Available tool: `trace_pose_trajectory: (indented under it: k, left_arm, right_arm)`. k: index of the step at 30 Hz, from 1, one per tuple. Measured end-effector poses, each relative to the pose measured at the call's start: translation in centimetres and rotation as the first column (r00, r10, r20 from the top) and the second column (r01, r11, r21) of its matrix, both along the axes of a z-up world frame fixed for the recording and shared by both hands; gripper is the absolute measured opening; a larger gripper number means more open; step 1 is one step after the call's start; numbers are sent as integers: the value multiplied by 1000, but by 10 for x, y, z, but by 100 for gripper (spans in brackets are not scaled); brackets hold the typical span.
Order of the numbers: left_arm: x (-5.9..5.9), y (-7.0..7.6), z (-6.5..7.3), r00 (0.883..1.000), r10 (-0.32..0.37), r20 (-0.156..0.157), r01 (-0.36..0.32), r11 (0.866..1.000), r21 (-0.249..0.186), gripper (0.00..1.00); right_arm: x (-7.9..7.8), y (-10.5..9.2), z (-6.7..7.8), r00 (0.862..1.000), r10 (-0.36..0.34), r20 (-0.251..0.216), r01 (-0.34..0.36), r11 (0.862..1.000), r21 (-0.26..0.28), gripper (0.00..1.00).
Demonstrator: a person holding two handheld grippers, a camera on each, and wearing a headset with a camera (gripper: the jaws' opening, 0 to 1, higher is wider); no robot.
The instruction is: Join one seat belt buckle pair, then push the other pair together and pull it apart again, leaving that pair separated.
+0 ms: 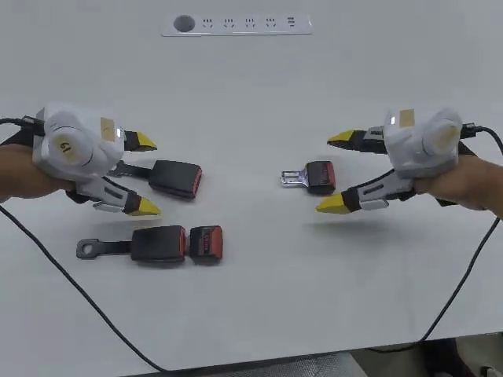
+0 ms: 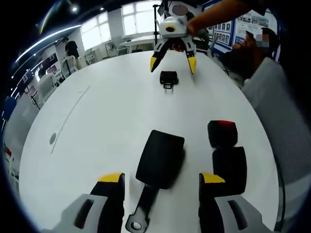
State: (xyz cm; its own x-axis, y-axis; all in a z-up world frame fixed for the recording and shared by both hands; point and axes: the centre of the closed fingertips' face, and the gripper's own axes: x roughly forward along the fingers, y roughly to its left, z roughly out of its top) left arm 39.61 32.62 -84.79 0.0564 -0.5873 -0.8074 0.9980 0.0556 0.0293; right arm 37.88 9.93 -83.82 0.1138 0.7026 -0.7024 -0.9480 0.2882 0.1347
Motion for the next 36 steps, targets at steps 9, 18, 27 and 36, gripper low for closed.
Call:
trace_pose_trajectory:
  k: [9, 18, 27, 36]
  left_arm:
    - [5, -1, -11, 999, -14, -32, 13, 1000, -2, 60]
    - [9, -9, -10, 997, -65, -33, 65, 998, -19, 53]
    - [5, -12, -7, 995, -102, -13, 102, 995, -7, 35]
    - [5, -11, -5, 1000, -3, -19, 2, 1000, -4, 34]
  right_arm:
    - [0, -4, -9, 997, 37, -61, -37, 999, 1, 72]
    - [0, -6, -8, 993, 104, -51, -106, 994, -32, 45]
    - [6, -6, -10, 993, 117, -18, -118, 991, -60, 35]
    - [9, -8, -12, 996, 88, -3, -88, 996, -14, 34]
